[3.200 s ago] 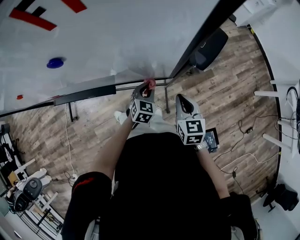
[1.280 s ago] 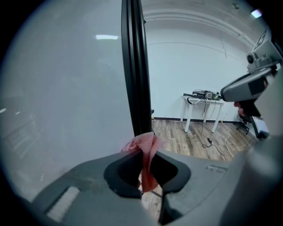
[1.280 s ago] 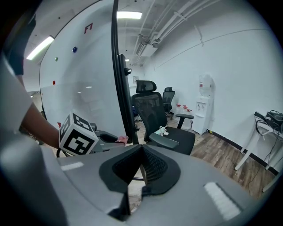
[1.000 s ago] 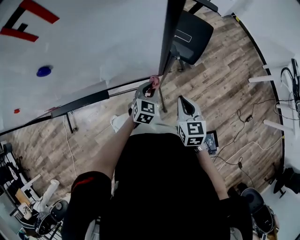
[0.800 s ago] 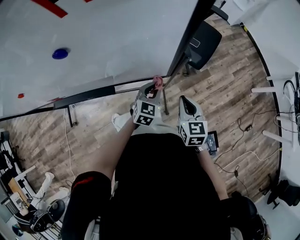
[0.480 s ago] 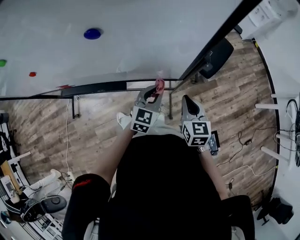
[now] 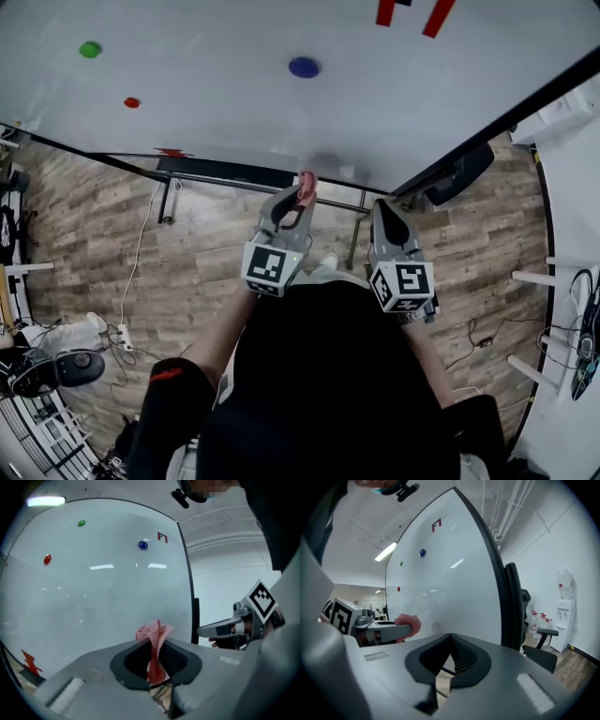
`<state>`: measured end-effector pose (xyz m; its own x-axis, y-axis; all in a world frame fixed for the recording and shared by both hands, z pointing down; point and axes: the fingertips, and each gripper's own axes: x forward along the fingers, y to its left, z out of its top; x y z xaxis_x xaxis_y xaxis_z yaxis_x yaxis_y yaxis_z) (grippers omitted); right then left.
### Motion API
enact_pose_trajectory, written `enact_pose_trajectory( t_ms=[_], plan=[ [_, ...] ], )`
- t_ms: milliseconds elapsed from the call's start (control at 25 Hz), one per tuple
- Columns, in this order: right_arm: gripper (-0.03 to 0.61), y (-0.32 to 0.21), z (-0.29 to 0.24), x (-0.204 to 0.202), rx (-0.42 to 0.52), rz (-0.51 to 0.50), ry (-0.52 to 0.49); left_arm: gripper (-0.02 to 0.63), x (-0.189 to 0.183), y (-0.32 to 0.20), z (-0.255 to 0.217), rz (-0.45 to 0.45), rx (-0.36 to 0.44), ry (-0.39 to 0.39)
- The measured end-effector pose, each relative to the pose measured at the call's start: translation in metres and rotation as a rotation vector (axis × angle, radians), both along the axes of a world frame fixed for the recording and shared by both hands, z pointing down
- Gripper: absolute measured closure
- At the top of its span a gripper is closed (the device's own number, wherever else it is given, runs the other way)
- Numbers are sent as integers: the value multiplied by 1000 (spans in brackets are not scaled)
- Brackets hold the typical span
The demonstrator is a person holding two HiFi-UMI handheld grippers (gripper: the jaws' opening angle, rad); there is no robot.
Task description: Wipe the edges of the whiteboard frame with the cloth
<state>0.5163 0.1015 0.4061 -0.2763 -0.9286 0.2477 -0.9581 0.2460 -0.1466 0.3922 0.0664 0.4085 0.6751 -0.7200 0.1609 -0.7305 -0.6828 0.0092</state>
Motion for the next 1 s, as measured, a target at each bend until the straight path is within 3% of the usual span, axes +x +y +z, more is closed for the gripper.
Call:
enact_pose_trajectory(
  t_ms=[200, 320, 600, 880, 1000],
  plan=[
    [577, -15, -63, -25, 139, -64, -22, 566, -30, -5, -60, -125, 42, 112],
    [577, -18, -95, -36, 219, -95, -18, 566, -36, -1, -93, -133, 114, 159],
    [577, -23, -151, -65, 352, -168, 0, 566, -54, 1, -146, -151, 197, 183],
    [578, -25, -164, -75, 390, -153, 29, 566, -75, 5, -170, -209, 260, 190],
    [578, -24, -167, -75, 402, -151, 28, 566, -81, 3, -158, -237, 215, 169]
  ],
)
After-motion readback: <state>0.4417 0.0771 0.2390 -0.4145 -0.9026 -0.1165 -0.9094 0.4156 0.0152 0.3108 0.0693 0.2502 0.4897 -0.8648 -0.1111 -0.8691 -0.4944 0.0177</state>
